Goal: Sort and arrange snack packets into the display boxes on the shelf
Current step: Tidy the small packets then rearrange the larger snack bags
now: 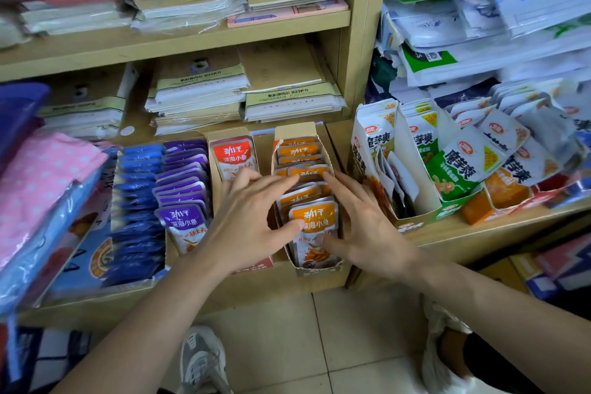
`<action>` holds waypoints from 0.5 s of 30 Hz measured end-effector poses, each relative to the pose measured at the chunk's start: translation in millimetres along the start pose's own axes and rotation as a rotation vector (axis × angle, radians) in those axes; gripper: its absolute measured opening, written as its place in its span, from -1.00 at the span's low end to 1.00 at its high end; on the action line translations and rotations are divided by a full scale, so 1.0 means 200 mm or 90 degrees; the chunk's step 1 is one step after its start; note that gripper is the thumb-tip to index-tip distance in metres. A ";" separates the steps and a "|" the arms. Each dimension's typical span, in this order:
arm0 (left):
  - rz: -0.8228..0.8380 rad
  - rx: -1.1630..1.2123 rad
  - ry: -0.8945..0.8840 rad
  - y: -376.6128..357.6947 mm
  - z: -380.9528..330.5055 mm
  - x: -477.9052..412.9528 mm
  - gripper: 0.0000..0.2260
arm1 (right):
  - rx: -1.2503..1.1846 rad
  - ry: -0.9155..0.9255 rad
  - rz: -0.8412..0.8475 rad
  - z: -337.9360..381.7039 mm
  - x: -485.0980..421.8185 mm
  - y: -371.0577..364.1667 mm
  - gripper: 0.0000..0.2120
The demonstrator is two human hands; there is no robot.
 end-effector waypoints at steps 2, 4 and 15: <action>-0.022 -0.118 0.008 0.02 -0.01 -0.01 -0.25 | 0.007 0.002 -0.008 -0.01 0.00 0.00 -0.01; -0.024 -0.187 0.004 0.01 -0.03 -0.02 -0.24 | 0.022 -0.002 -0.004 -0.01 -0.01 -0.01 -0.01; -0.117 -0.108 0.014 0.06 0.03 -0.04 -0.34 | -0.165 -0.040 0.020 0.04 -0.08 0.01 -0.17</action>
Point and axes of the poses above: each hand's wrist, its own x-axis away from the middle knuckle, its own y-axis out of the back of the hand, z = x × y, the point moved 7 cm from there along -x, towards the middle knuckle, and after that the axes turned 8 degrees about -x, right-handed, at the moved point
